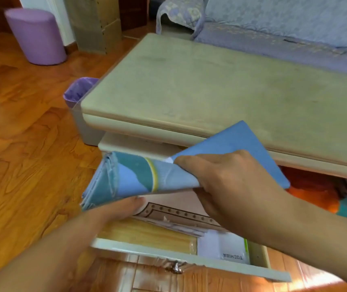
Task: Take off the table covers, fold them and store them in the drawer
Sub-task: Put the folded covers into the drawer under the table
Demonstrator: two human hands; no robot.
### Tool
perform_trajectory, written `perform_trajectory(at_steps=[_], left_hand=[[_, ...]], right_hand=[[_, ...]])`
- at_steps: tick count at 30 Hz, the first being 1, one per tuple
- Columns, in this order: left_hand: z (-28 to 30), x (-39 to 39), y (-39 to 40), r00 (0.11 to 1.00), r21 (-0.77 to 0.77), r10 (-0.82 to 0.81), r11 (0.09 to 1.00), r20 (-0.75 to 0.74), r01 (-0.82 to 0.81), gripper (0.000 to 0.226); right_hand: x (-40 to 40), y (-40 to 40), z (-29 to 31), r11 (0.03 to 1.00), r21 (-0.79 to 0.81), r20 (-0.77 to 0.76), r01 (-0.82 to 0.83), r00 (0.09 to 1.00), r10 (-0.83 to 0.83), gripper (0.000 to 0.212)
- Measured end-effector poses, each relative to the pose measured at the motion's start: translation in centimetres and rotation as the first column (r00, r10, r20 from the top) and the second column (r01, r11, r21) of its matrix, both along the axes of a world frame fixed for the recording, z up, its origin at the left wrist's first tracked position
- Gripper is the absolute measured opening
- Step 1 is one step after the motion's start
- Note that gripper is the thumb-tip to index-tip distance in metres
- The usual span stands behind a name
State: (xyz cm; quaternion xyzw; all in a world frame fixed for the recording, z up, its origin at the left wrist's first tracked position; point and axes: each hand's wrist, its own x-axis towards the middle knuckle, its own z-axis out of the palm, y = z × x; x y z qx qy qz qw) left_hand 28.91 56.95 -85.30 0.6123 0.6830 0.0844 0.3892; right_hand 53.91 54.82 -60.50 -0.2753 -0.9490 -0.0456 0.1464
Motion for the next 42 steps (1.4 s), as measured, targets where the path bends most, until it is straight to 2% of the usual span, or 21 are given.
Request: perform_trajectory(at_steps=[2, 5, 9, 12, 14, 16, 19, 21, 23, 24, 26, 29, 31, 32, 33, 34, 35, 36, 38, 40, 42], left_hand=[[-0.6, -0.8, -0.5, 0.992, -0.025, 0.114, 0.993, 0.062, -0.113, 0.032], [-0.9, -1.4, -0.6, 1.000, 0.054, -0.006, 0.999, -0.011, 0.007, 0.037], [0.3, -1.3, -0.4, 0.954, 0.245, -0.185, 0.939, -0.236, 0.243, 0.037], [1.0, -1.2, 0.0, 0.923, 0.219, -0.242, 0.924, -0.300, 0.313, 0.040], [1.5, -1.4, 0.4, 0.947, 0.149, -0.236, 0.951, -0.218, 0.271, 0.042], [1.9, -1.7, 0.6, 0.983, 0.068, -0.174, 0.982, -0.057, 0.177, 0.040], [2.8, -2.4, 0.7, 0.993, -0.025, -0.054, 0.998, 0.107, 0.057, 0.035], [3.5, -2.8, 0.7, 0.987, -0.069, 0.006, 0.998, 0.160, 0.005, 0.032], [4.1, -3.3, 0.6, 0.950, -0.140, 0.119, 0.987, 0.290, -0.081, 0.022], [4.5, -3.5, 0.6, 0.898, -0.191, 0.210, 0.971, 0.386, -0.145, 0.027], [5.3, -3.8, 0.6, 0.771, -0.295, 0.379, 0.920, 0.512, -0.256, 0.052], [5.7, -3.7, 0.7, 0.689, -0.374, 0.501, 0.862, 0.524, -0.342, 0.076], [4.7, -3.4, 0.9, 0.735, -0.326, 0.491, 0.869, 0.468, -0.373, 0.077], [4.0, -3.2, 1.0, 0.780, -0.265, 0.461, 0.886, 0.422, -0.380, 0.071], [3.6, -2.9, 0.8, 0.831, -0.203, 0.416, 0.909, 0.370, -0.364, 0.069], [3.1, -2.5, 0.8, 0.873, -0.165, 0.366, 0.930, 0.321, -0.329, 0.071], [2.9, -1.7, 0.8, 0.909, -0.112, 0.321, 0.947, 0.265, -0.301, 0.073], [2.6, -0.8, 0.8, 0.932, -0.047, 0.297, 0.955, 0.208, -0.294, 0.068], [2.1, 0.8, 0.9, 0.917, 0.056, 0.362, 0.925, 0.170, -0.376, 0.037], [1.8, 1.5, 0.8, 0.810, -0.012, 0.483, 0.861, 0.334, -0.508, 0.020], [1.7, 1.2, 0.5, 0.646, -0.133, 0.552, 0.804, 0.528, -0.579, 0.027]], right_hand=[[0.7, 0.6, -0.5, 0.996, -0.087, 0.000, 0.028, 1.000, -0.028, 0.025], [2.0, 1.1, -0.3, 0.986, -0.148, 0.001, 0.075, 0.997, -0.076, 0.026], [3.2, 1.4, 1.2, 0.967, -0.217, -0.033, 0.138, 0.988, -0.148, 0.012], [4.4, 2.3, 2.3, 0.950, -0.251, -0.098, 0.188, 0.971, -0.218, 0.016], [4.7, 2.7, 2.8, 0.915, -0.340, -0.142, 0.218, 0.950, -0.279, 0.024], [4.7, 3.4, 2.4, 0.873, -0.389, -0.091, 0.294, 0.931, -0.354, 0.025], [4.8, 4.6, 1.1, 0.846, -0.321, 0.031, 0.425, 0.898, -0.439, 0.026], [5.2, 4.4, 0.7, 0.859, -0.215, 0.025, 0.466, 0.881, -0.472, 0.030], [4.9, 2.8, 0.4, 0.891, 0.022, -0.044, 0.453, 0.891, -0.451, 0.019], [4.1, 1.7, -0.5, 0.895, 0.140, -0.056, 0.424, 0.905, -0.421, 0.008], [1.3, -0.4, -4.4, 0.894, 0.206, 0.046, 0.398, 0.908, -0.415, 0.029], [-4.0, -1.3, -13.5, 0.939, 0.014, 0.368, 0.342, 0.872, -0.323, 0.045], [-5.4, -0.8, -18.3, 0.930, -0.253, 0.489, 0.268, 0.865, -0.117, 0.052], [-5.5, -0.3, -19.0, 0.867, -0.424, 0.471, 0.261, 0.881, -0.035, 0.061], [-5.1, 0.4, -18.8, 0.763, -0.596, 0.372, 0.251, 0.928, -0.015, 0.065], [-4.4, 0.9, -18.4, 0.637, -0.738, 0.237, 0.222, 0.969, -0.063, 0.062], [-3.2, 1.5, -17.9, 0.569, -0.801, 0.105, 0.185, 0.980, -0.170, 0.054], [-1.6, 2.4, -17.8, 0.614, -0.767, 0.000, 0.188, 0.956, -0.292, 0.044], [2.2, 4.1, -18.4, 0.778, -0.505, -0.011, 0.374, 0.899, -0.439, 0.036], [5.5, 4.9, -19.8, 0.764, -0.352, 0.185, 0.541, 0.840, -0.510, 0.050], [8.3, 5.4, -21.3, 0.676, -0.308, 0.308, 0.669, 0.743, -0.594, 0.060]])
